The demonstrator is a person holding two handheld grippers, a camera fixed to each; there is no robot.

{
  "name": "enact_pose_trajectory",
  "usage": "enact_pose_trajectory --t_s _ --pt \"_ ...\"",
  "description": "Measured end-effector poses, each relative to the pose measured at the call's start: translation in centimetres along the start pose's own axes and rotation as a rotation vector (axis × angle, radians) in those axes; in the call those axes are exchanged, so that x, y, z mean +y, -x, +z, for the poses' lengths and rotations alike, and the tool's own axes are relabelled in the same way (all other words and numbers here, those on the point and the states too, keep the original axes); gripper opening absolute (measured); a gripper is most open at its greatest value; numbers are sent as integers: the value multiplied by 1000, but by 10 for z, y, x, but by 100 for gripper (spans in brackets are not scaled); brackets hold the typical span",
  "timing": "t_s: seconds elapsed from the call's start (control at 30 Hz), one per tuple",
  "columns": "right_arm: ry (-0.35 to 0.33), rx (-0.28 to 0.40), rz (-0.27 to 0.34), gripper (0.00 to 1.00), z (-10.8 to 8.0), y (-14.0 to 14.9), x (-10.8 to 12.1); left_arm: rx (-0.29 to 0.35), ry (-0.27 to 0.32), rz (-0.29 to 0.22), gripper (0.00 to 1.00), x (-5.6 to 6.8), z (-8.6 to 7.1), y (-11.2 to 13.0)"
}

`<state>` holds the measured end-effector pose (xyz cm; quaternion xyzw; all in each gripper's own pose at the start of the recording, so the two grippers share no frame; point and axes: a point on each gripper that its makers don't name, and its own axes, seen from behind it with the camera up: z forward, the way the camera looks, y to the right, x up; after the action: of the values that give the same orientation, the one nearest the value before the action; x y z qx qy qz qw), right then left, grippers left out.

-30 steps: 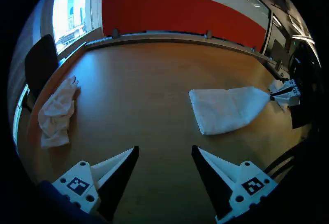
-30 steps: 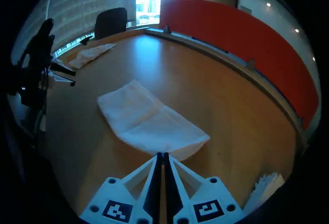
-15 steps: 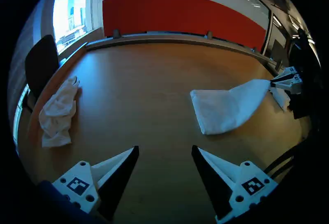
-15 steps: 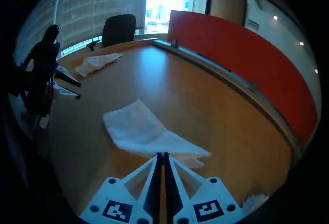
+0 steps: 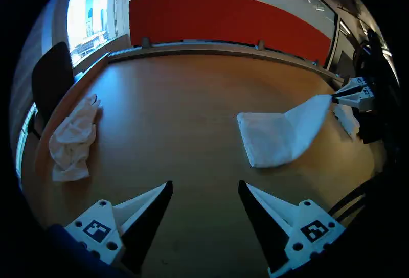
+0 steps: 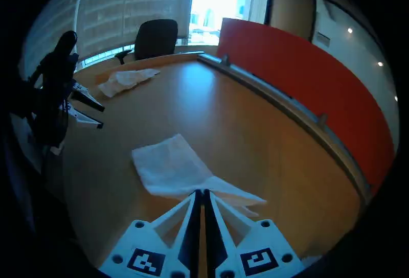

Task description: Fold towel

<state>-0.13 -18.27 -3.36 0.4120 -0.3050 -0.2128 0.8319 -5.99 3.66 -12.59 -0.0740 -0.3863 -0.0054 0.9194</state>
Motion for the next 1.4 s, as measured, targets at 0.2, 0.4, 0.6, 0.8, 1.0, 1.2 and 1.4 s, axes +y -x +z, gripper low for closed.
enact_pose_trajectory --t_s 0.2,0.4,0.6,0.8,1.0,1.2,1.4 --pt "-34 0 -37 5 11 -15 -8 6 -1 -10 95 -1 -3 -1" --pt "-71 0 -65 5 24 -29 -21 12 1 -28 95 -2 -5 -1" --pt "-97 -2 -88 5 34 -39 -31 12 1 -39 95 -4 -8 2" --pt "-116 -8 -93 5 43 -44 -39 15 2 -48 95 -7 -10 2" --pt "-141 -14 -106 5 54 -48 -50 21 5 -52 95 -8 -12 2" --pt "-177 -23 -117 5 72 -53 -66 25 11 -48 95 -10 -16 2" --pt "-217 -44 -124 5 94 -52 -85 30 8 -50 95 -15 -19 4"
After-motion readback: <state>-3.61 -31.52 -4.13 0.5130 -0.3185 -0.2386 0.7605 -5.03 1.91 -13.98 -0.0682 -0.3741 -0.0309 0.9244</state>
